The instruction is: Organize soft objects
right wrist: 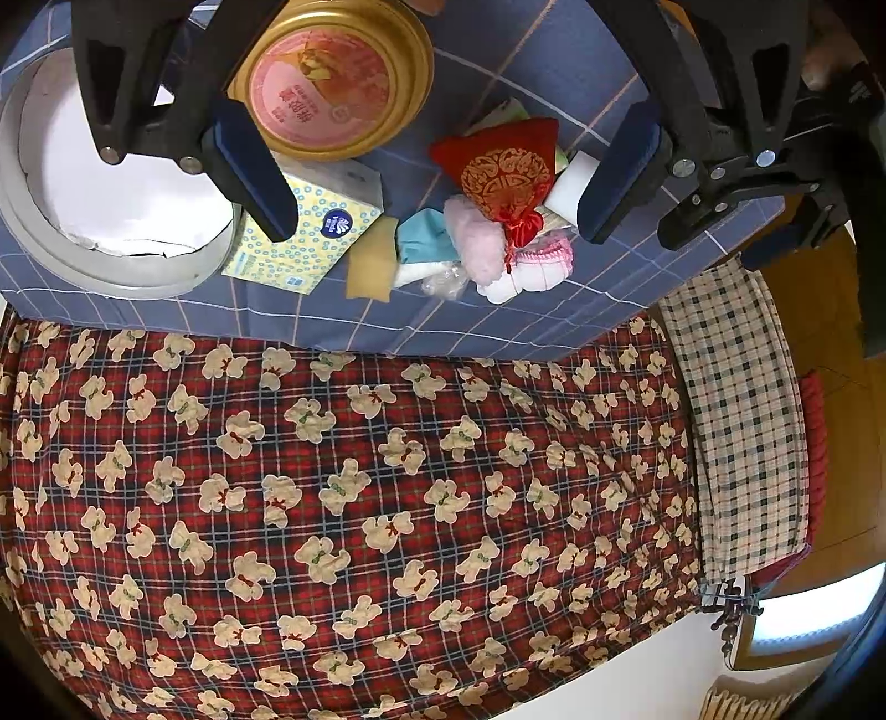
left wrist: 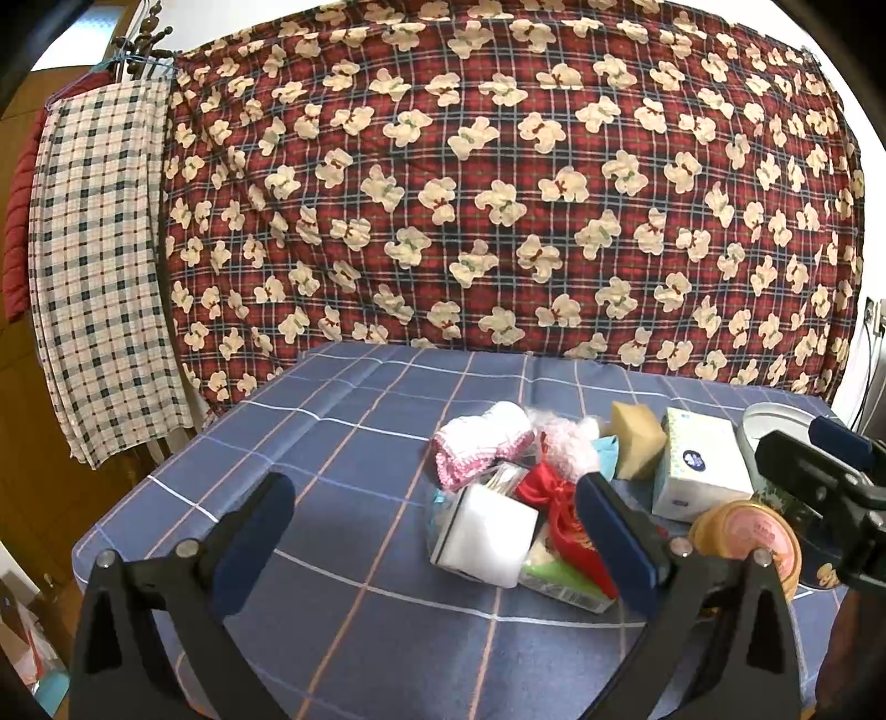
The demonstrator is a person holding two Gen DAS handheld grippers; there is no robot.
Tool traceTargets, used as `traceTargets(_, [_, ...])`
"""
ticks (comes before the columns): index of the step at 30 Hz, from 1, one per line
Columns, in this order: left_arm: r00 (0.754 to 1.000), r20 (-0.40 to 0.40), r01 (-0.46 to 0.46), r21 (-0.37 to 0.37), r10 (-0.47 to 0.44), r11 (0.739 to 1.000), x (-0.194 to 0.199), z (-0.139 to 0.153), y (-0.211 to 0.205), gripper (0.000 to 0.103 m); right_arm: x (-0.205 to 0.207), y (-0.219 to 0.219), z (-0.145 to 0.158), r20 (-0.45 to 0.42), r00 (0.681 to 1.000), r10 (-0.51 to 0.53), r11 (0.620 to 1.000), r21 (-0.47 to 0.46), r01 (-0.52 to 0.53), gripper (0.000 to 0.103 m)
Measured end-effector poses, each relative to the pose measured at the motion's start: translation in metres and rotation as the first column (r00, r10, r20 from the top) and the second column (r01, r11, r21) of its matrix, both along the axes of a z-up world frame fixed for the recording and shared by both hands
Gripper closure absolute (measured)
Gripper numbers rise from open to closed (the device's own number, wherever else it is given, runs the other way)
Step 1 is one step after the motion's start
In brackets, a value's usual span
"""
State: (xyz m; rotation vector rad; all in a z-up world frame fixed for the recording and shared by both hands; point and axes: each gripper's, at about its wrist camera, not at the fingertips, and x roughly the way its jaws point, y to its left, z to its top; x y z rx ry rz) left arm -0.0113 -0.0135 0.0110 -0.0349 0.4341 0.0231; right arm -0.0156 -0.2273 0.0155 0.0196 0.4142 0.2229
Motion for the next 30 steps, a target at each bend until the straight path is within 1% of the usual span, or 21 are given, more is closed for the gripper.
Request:
traceTargets(3, [1.000,-0.004,-0.003,0.002,0.003,1.000,-0.001,0.001,-0.002,0.000,0.000,-0.003,-0.004,-0.004,1.000,0.000,1.000,-0.002,0.000,0.001])
traceTargets(8, [0.999,-0.025,-0.021,0.007,0.022,1.000,0.007,-0.017,-0.001,0.000,0.002,-0.003,-0.013,-0.005,1.000,0.004,1.000,-0.017,-0.005,0.001])
traceTargets(12, [0.999,-0.049,-0.022,-0.002,0.022,1.000,0.016,-0.031,0.007,0.000,0.010,0.008,-0.022,-0.016,1.000,0.011,1.000,-0.023,-0.011,0.001])
traceTargets(14, [0.998,-0.058,-0.015,-0.002,0.015,1.000,0.021,-0.036,0.007,0.000,0.015,0.010,-0.028,-0.034,0.999,0.025,0.999,-0.023,-0.026,0.001])
traceTargets(19, [0.994,-0.109,0.006,0.019,-0.003,1.000,0.036,-0.054,0.009,0.000,0.032,0.024,-0.040,-0.083,0.994,0.069,0.997,-0.030,-0.072,0.001])
traceTargets(23, [0.992,-0.124,0.002,0.012,0.000,1.000,0.041,-0.062,0.016,0.000,0.043,0.042,-0.047,-0.105,0.989,0.101,0.992,-0.058,-0.108,0.001])
traceTargets(25, [0.991,-0.131,0.003,0.018,0.000,1.000,0.045,-0.064,0.017,0.000,0.052,0.050,-0.051,-0.128,0.986,0.109,0.989,-0.090,-0.121,0.002])
traceTargets(27, [0.990,-0.140,0.000,0.023,0.004,1.000,0.048,-0.066,0.019,0.000,0.061,0.058,-0.057,-0.160,0.980,0.118,0.984,-0.117,-0.138,0.013])
traceTargets(28, [0.990,-0.142,0.003,0.024,0.000,1.000,0.048,-0.066,0.020,0.000,0.065,0.062,-0.061,-0.182,0.977,0.114,0.982,-0.127,-0.138,0.016])
traceTargets(30, [0.989,-0.147,-0.006,0.034,0.011,0.999,0.050,-0.067,0.022,0.000,0.075,0.064,-0.070,-0.239,0.962,0.128,0.980,-0.116,-0.160,0.031])
